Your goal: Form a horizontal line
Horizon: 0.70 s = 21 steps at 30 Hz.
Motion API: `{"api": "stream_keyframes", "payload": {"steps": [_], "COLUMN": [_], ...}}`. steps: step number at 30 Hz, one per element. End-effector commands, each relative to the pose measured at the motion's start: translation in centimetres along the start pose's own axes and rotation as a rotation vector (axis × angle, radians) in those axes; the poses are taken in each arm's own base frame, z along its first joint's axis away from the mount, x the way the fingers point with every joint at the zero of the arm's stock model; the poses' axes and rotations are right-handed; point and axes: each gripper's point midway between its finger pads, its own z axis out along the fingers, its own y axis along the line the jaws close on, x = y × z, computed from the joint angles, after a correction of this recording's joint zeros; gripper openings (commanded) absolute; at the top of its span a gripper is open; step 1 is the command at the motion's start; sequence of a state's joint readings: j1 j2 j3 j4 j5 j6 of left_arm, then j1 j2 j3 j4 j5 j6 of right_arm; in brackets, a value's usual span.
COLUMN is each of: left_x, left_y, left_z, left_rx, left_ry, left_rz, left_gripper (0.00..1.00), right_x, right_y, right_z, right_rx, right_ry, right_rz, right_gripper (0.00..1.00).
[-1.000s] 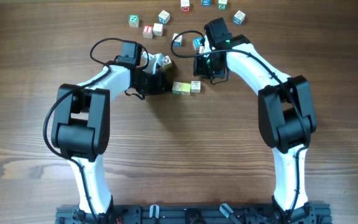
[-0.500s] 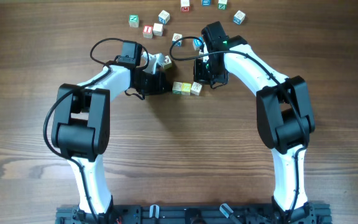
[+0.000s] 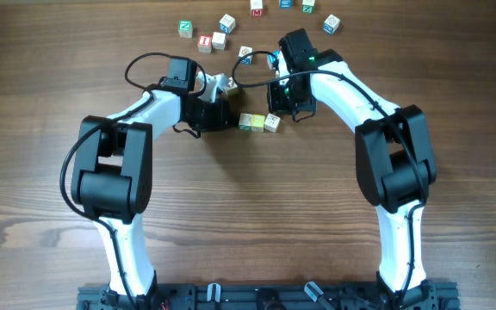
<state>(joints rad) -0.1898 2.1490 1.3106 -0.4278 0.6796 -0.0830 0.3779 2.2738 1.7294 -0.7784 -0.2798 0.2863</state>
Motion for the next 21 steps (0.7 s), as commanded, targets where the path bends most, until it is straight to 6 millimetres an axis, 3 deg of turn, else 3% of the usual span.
{"api": "stream_keyframes", "payload": {"steps": [1, 7, 12, 16, 21], "left_x": [4.9, 4.9, 4.9, 4.9, 4.9], "left_y": [4.5, 4.5, 4.5, 4.5, 4.5], "left_z": [3.1, 3.1, 3.1, 3.1, 3.1], "left_rx": [-0.131, -0.131, -0.131, -0.131, -0.131], "left_ry": [0.131, 0.131, 0.131, 0.131, 0.131], "left_rz": [-0.069, -0.069, -0.070, -0.070, -0.069], "left_gripper": [0.04, 0.04, 0.04, 0.04, 0.04], "right_x": [0.3, 0.6, -0.5, -0.9, 0.1], "right_y": [2.3, 2.2, 1.8, -0.1, -2.1], "right_z": [-1.1, -1.1, -1.5, -1.8, -1.9], "right_rx": [-0.109, -0.106, -0.103, -0.047, 0.038], "right_ry": [0.005, 0.020, -0.016, -0.021, 0.016], "right_rz": [-0.112, -0.113, -0.124, -0.011, 0.064], "right_gripper": [0.04, 0.04, 0.04, 0.04, 0.04]}}
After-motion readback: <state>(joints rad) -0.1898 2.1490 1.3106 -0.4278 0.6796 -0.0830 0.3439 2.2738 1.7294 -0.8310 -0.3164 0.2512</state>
